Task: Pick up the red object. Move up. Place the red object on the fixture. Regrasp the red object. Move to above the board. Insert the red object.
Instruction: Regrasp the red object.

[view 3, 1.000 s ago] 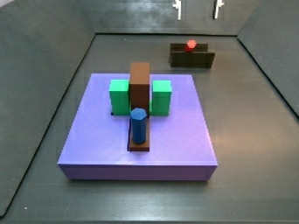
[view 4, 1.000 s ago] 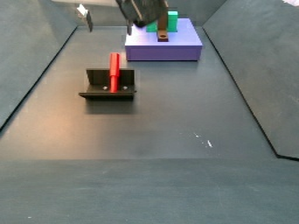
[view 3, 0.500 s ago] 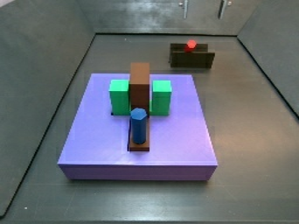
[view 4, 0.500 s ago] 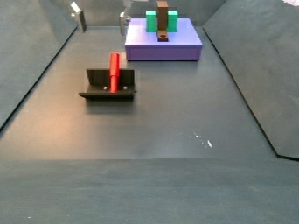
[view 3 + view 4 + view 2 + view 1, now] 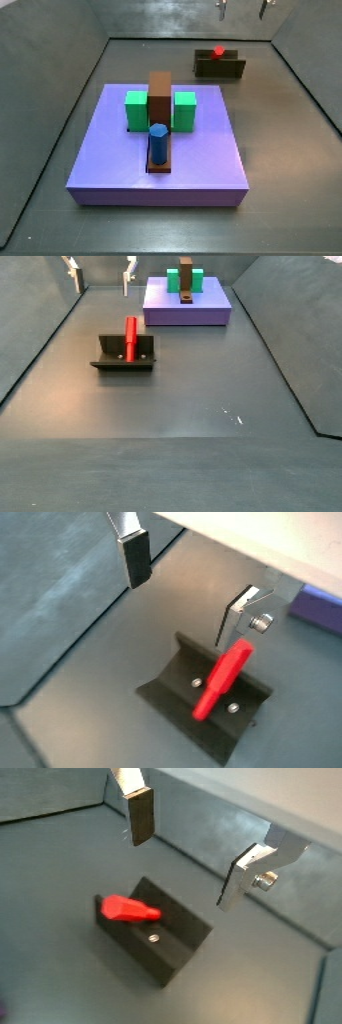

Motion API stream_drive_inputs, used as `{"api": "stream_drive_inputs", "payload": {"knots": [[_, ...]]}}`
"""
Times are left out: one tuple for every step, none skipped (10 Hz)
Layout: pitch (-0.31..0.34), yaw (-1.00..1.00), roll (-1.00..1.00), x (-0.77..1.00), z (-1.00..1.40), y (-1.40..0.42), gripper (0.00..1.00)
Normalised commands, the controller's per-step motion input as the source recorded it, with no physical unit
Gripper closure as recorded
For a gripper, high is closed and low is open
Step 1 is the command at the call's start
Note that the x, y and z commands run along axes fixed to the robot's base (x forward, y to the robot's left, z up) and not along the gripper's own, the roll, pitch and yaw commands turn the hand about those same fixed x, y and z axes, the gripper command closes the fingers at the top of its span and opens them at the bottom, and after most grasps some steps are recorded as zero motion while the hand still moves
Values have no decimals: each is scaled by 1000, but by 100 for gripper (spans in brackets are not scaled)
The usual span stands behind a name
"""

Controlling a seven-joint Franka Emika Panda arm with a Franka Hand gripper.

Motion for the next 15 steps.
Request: {"api": "stream_drive_inputs", "payload": {"knots": [[-23,274,1000,157,-23,-17,0],[-54,377,1000,160,-46,-6,0],[-9,394,1000,86,-71,-17,0],[0,420,1000,-9,-240,-149,0],[0,477,954,-200,-380,-174,0],[0,463,1000,-251,-343,-114,0],[0,383,1000,-320,-317,-89,0],[0,277,926,-229,-446,-154,0],[-134,171,743,0,-394,-314,0],[-120,6,840,0,-440,-400,0],[-117,14,789,-23,-463,-360,0],[-100,9,703,-46,-340,-303,0],[-66,0,557,-63,-297,-140,0],[-106,0,0,-83,-157,31,0],[-191,0,-334,-34,-11,200,0]]}}
